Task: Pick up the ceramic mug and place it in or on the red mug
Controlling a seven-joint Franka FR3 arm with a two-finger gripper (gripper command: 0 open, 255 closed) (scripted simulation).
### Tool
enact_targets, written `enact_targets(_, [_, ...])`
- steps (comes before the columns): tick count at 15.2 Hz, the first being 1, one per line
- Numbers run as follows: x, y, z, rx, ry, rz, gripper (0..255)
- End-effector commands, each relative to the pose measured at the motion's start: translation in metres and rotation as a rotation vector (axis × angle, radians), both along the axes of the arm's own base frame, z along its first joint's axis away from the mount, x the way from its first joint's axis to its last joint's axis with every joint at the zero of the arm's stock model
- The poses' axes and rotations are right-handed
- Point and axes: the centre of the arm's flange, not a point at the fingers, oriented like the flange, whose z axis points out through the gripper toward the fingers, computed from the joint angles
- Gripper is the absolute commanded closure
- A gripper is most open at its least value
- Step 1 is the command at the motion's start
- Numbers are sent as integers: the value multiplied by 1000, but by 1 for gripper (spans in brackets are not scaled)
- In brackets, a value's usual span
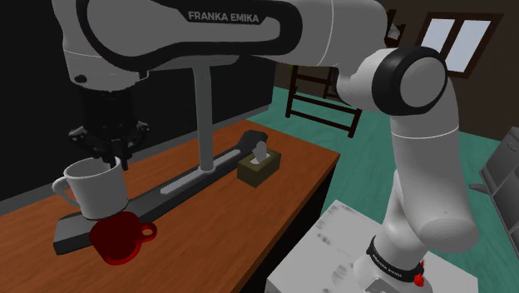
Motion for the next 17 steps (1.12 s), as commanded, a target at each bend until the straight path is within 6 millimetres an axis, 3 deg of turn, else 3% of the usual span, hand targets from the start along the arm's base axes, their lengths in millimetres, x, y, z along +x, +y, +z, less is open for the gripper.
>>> enact_targets(1, [-1, -1, -9, 1, -1, 0, 255])
enact_targets(13, [-1, -1, -72, 1, -1, 0, 255])
enact_targets(17, [-1, -1, -73, 1, -1, 0, 255])
